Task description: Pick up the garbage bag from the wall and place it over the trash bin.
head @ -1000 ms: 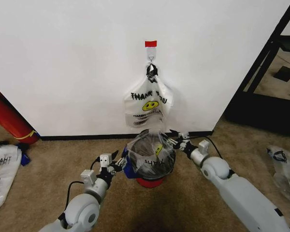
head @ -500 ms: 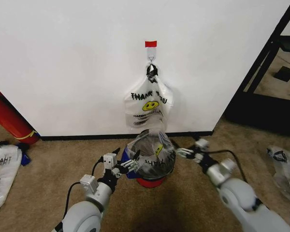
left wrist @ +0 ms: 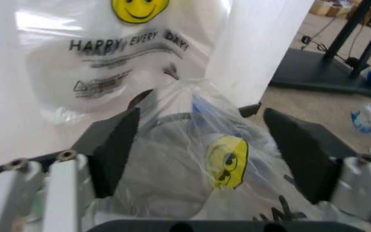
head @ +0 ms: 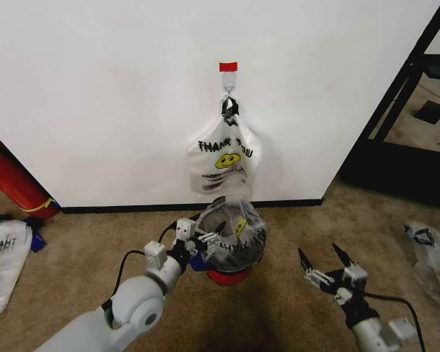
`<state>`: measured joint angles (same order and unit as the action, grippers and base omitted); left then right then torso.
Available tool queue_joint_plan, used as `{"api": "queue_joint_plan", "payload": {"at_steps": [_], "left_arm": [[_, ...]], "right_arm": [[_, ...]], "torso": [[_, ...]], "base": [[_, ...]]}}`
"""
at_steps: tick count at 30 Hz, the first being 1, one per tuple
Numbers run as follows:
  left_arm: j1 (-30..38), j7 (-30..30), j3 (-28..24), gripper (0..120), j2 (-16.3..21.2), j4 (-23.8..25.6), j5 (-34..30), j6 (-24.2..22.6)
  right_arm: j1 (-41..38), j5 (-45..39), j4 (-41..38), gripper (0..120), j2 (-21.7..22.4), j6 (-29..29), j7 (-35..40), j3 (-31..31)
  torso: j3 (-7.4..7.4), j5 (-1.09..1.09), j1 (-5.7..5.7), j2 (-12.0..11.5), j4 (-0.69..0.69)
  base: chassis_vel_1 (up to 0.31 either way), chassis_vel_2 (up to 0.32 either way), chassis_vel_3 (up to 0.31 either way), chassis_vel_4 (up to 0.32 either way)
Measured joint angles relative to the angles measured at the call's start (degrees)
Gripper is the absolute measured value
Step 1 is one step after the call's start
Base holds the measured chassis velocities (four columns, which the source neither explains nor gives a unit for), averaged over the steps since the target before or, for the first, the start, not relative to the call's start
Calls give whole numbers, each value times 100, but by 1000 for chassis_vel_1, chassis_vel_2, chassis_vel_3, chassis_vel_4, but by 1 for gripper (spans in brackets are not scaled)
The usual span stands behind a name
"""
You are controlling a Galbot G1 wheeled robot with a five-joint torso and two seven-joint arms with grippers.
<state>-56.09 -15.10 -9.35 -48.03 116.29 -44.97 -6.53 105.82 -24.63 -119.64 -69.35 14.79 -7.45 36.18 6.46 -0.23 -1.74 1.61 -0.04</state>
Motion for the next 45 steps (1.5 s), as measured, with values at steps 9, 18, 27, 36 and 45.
{"api": "queue_joint_plan", "payload": {"at_steps": [9,18,27,36,45], "left_arm": [[1060,505,-985,60,146,-671,-23,-152],[2129,612,-1634,58,-96,-1667,67,-143],[2801,797,-2133,58,-200,-2289,129,-165],[2957,889,-2321,58,-154,-2417,108,-165],[3324,1025,-2645,41,-29,-2560,-218,-297]], "right_arm": [[29,4,-54,100,-135,7,20,-14],[98,-76,-27,100,-80,103,7,91],[112,-95,45,100,-22,155,-10,82],[113,-103,68,100,-2,175,-14,68],[112,-73,96,100,11,199,-18,-45]], "torso": [[0,0,0,0,0],[1,0,-1,-1,-1],[1,0,-1,-1,-1],[1,0,-1,-1,0],[0,0,0,-1,0]], "base": [[0,0,0,0],[0,0,0,0],[0,0,0,0],[0,0,0,0],[0,0,0,0]]}}
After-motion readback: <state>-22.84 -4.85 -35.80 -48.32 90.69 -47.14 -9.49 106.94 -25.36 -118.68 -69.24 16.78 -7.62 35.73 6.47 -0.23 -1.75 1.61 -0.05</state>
